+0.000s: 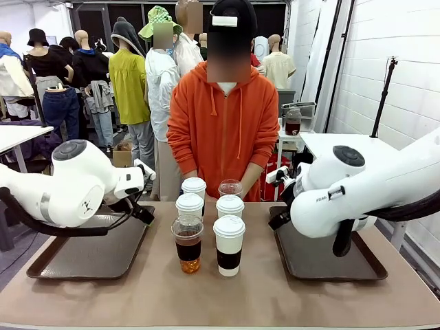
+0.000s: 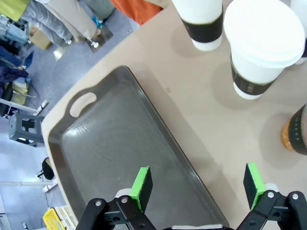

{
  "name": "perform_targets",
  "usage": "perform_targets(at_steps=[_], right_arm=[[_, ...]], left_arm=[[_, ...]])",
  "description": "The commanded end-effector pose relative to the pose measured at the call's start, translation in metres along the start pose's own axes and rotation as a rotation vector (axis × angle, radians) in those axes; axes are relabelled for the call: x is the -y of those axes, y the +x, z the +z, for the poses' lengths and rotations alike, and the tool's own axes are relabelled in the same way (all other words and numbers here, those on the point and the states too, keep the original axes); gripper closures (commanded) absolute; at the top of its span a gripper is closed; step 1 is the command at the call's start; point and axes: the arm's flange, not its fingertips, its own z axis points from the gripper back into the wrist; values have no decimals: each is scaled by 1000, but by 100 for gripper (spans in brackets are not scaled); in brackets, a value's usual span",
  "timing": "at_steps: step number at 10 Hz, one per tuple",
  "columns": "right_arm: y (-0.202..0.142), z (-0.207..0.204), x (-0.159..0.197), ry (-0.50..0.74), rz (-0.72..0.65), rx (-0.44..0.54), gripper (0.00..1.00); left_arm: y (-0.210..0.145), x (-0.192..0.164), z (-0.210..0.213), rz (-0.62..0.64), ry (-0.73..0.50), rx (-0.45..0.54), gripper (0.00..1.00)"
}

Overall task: Distribute the coffee onto the tray.
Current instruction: Pick up one iced Americano and place it on the right Handle tray.

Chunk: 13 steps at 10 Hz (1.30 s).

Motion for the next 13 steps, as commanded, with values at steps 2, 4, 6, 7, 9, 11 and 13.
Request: perform_targets(at_steps=[2, 4, 6, 7, 9, 11, 13], right_arm=[[11, 56, 15, 72, 57, 28, 0], [17, 86, 16, 65, 91, 46, 0], [19, 92, 15, 91, 113, 55, 0], [17, 90, 14, 105, 114, 53, 0], [18, 90, 14, 112, 115, 52, 0], [17, 94, 17, 122, 123, 75, 0], [15, 108, 25, 177, 145, 144, 0]], left_arm=[[13, 1, 42, -11, 0, -10, 0], [19, 3, 66, -26, -1, -25, 0], [22, 9, 89, -45, 0, -25, 0], [21, 10, 91, -43, 0, -37, 0], [18, 9, 88, -31, -5, -50, 0], [17, 5, 91, -29, -10, -25, 0], [13, 0, 100, -34, -65, 36, 0]])
